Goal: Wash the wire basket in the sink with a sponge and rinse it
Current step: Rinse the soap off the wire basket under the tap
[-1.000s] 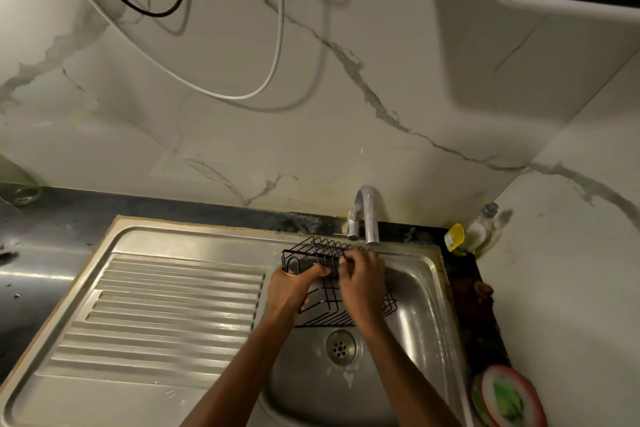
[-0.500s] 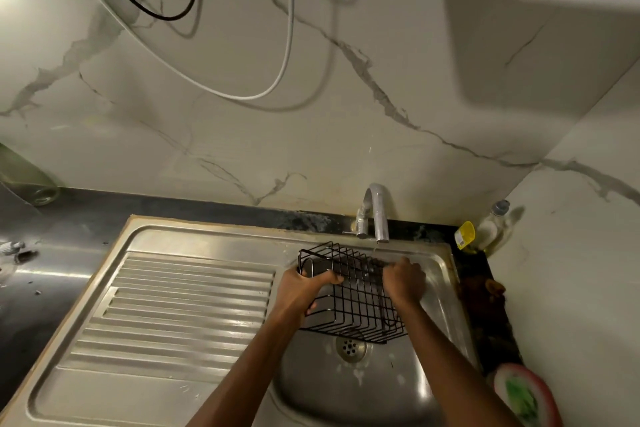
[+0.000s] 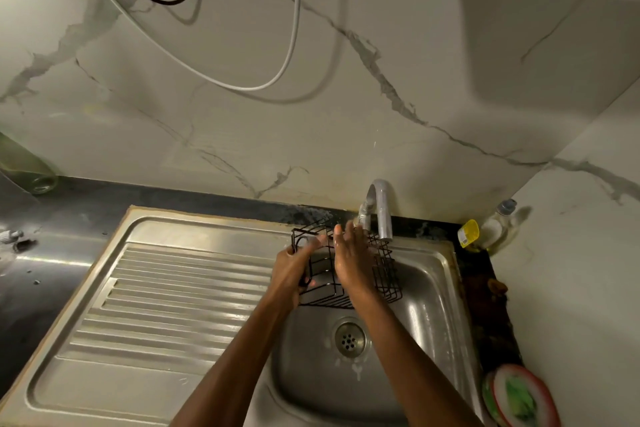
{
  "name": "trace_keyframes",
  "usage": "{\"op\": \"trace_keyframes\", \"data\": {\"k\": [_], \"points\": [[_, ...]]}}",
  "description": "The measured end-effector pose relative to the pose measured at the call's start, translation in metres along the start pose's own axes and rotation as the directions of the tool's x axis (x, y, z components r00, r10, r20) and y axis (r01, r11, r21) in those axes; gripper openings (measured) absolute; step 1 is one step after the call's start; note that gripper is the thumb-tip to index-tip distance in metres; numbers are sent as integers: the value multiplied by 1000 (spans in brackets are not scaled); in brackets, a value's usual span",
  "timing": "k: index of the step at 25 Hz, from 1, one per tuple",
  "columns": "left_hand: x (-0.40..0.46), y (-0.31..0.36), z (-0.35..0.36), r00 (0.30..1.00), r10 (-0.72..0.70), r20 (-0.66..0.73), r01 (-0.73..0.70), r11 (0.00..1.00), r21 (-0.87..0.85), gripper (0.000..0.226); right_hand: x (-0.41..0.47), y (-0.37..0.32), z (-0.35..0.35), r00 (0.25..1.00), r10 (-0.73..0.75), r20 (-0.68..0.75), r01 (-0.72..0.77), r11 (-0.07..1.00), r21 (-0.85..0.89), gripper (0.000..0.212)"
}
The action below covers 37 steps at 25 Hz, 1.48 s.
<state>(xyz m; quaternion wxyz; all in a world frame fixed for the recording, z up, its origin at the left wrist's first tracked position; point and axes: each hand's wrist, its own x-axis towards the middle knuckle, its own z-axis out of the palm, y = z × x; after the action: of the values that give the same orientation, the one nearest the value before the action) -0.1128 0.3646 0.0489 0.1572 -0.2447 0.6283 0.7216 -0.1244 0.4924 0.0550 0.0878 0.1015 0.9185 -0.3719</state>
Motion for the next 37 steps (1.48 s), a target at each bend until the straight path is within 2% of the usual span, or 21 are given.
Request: {"op": "trace_keyframes", "data": {"k": [2, 4, 5, 6, 7, 9, 11, 14, 17, 20, 23, 25, 28, 30, 32, 34, 36, 37], "points": [[1, 2, 3, 1000, -21, 0, 21, 1000, 11, 66, -32, 19, 7, 975, -204, -84, 215, 963, 160, 64], [-3, 1, 6, 999, 4, 38, -6, 999, 50, 68, -58, 53, 13, 947, -302, -106, 318, 923, 214, 63], [-4, 1, 7, 998, 11, 54, -15, 997, 71, 68, -62, 77, 16, 953, -280, -115, 300, 921, 247, 62], [-4, -1, 7, 998, 14, 67, -20, 996, 84, 66, -62, 96, 16, 975, -191, -111, 216, 929, 301, 62], [-4, -2, 7, 997, 10, 75, -17, 996, 90, 63, -54, 110, 15, 994, -53, -97, 83, 938, 336, 63], [-10, 2, 9, 995, -17, 99, 8, 996, 91, 54, -29, 119, 1, 980, 192, -57, -160, 921, 354, 73], [-10, 6, 9, 993, -43, 111, 34, 996, 80, 47, -3, 112, -18, 953, 299, -40, -267, 900, 344, 81], [-6, 9, 0, 990, -131, 55, 131, 991, 8, 51, 24, 101, -32, 917, 400, -1, -391, 896, 209, 85], [-3, 13, -15, 969, -247, 17, 248, 965, -91, 67, 32, 86, -22, 914, 405, 25, -403, 900, 165, 82], [2, 11, -30, 950, -313, 21, 312, 940, -137, 55, 34, 65, -33, 919, 344, 193, -369, 923, 107, 68], [15, 2, -39, 896, -442, 44, 441, 875, -200, 53, 33, 72, -72, 865, 336, 373, -430, 879, 207, 82], [20, -6, -35, 871, -488, 61, 489, 848, -206, 45, 24, 89, -95, 859, 356, 368, -481, 807, 343, 86], [23, -12, -16, 872, -488, 32, 485, 855, -182, 31, 10, 121, -109, 879, 364, 309, -477, 695, 538, 96], [26, -19, 3, 881, -470, 49, 472, 869, -148, 44, -4, 133, -114, 884, 326, 334, -466, 662, 587, 85], [22, -18, 24, 872, -489, 22, 489, 871, -39, 74, -14, 146, -123, 874, 323, 362, -485, 626, 611, 72], [25, -12, 45, 894, -448, -3, 448, 893, 39, 98, -20, 168, -131, 868, 360, 342, -497, 612, 615, 84], [20, 4, 69, 924, -378, 53, 369, 921, 127, 101, -25, 190, -140, 858, 396, 326, -509, 576, 639, 95], [20, 10, 80, 930, -354, 100, 332, 925, 187, 100, -29, 197, -146, 854, 402, 330, -515, 564, 646, 94]]}}
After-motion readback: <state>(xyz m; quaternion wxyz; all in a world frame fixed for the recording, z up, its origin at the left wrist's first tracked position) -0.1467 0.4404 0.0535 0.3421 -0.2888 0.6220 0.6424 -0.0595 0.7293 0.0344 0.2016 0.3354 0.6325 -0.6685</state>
